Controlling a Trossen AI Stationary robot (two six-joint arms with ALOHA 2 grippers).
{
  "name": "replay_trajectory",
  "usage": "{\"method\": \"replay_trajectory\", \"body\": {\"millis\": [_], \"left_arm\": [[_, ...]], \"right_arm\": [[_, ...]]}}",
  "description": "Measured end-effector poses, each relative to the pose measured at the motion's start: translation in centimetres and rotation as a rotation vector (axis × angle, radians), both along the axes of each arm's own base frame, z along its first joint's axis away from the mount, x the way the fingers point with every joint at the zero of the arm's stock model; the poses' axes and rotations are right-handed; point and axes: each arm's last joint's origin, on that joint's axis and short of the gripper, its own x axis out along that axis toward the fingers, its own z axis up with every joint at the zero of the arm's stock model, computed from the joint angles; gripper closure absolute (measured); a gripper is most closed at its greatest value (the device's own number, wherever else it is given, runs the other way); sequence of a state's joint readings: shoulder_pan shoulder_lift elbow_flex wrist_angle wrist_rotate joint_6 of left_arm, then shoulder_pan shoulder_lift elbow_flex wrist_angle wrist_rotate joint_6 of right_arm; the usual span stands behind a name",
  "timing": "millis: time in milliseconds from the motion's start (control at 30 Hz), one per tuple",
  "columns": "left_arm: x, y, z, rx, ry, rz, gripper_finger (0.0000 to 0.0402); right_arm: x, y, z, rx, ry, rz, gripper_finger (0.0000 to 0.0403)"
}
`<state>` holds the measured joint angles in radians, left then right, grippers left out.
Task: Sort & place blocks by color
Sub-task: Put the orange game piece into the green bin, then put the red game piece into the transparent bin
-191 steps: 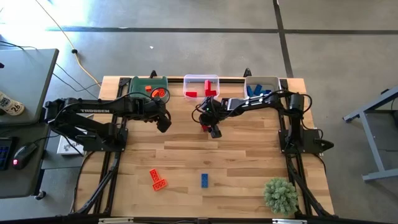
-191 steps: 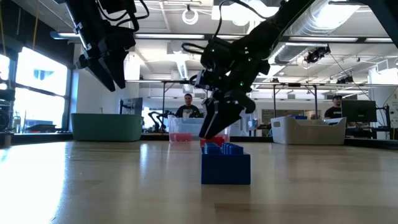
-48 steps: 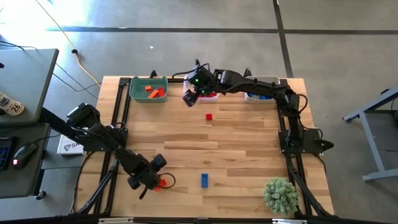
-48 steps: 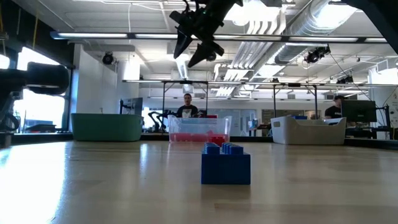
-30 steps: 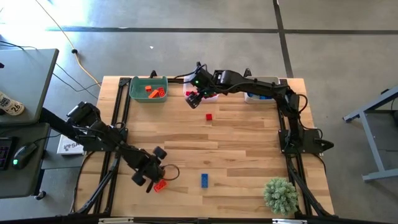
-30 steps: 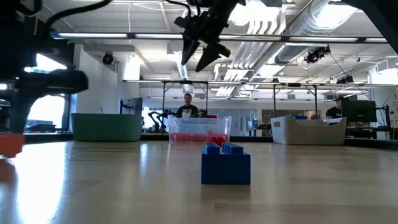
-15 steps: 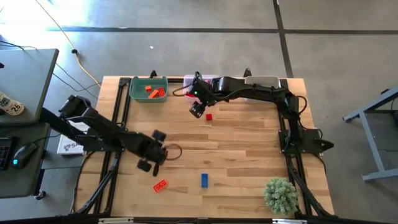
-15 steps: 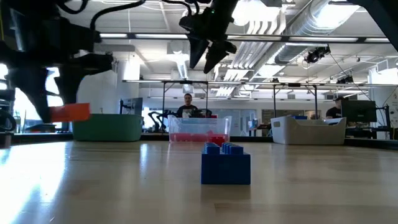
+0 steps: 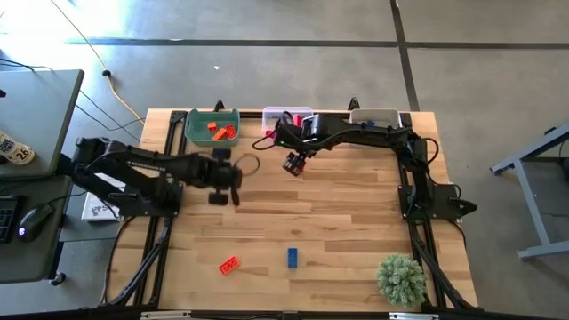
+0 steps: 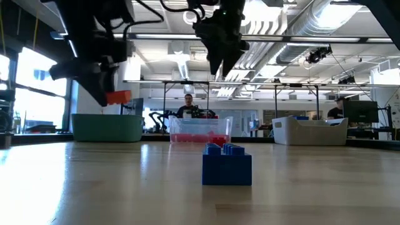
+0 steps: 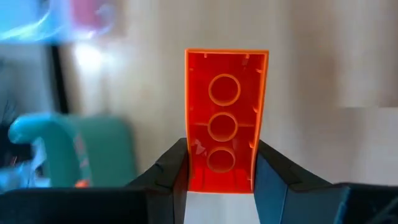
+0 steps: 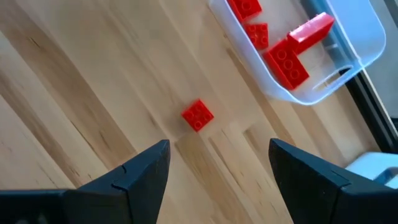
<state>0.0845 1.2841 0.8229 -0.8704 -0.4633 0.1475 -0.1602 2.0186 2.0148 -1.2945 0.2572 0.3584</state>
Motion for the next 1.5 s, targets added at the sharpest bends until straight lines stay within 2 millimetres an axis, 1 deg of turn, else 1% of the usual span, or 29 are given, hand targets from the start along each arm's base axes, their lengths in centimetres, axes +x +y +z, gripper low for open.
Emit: {"method": "replay_trajectory", "body": {"millis": [200,300,400,533,667,700,800,967,1100,1300,1400,1500], "left_arm": [[-1.4,5.3,0.4,0.087,0.002,0.242,0.0297],[-2.2,8.1,0.5,0.109,-0.036,0.356,0.0297],[-3.1,10.5,0.7,0.108,-0.095,0.451,0.0297],[-4.5,13.0,0.9,0.071,-0.186,0.554,0.0297],[-5.8,15.0,1.1,0.086,-0.227,0.620,0.0297],[-6.1,15.3,1.1,0.093,-0.234,0.634,0.0293],[-6.9,16.1,1.2,0.096,-0.253,0.675,0.0264],[-7.7,16.7,1.2,0.069,-0.274,0.693,0.0223],[-7.8,17.1,1.3,0.087,-0.294,0.707,0.0206],[-7.7,17.4,1.5,0.113,-0.331,0.709,0.0177],[-7.7,17.5,1.6,0.115,-0.336,0.707,0.0169],[-7.7,17.4,1.6,0.103,-0.344,0.700,0.0168]], "right_arm": [[-0.1,0.1,0.0,0.007,0.012,0.001,0.0144],[-0.1,0.2,0.0,0.011,0.011,0.000,0.0144],[-0.2,0.3,-0.1,0.054,0.017,-0.002,0.0144],[-0.2,0.4,-0.1,0.091,0.009,-0.021,0.0144],[-0.2,0.4,-0.1,0.077,0.001,-0.062,0.0144],[-0.2,0.4,-0.1,0.076,-0.001,-0.070,0.0144],[-0.1,0.2,-0.1,0.076,-0.025,-0.094,0.0144],[0.2,-0.3,0.1,0.078,-0.074,-0.113,0.0144],[0.2,-1.1,0.1,0.086,-0.105,-0.183,0.0144],[0.0,-2.1,0.1,0.082,-0.106,-0.212,0.0144],[-0.1,-2.5,0.1,0.102,-0.112,-0.230,0.0144],[-0.2,-2.9,0.1,0.120,-0.126,-0.283,0.0144]]}}
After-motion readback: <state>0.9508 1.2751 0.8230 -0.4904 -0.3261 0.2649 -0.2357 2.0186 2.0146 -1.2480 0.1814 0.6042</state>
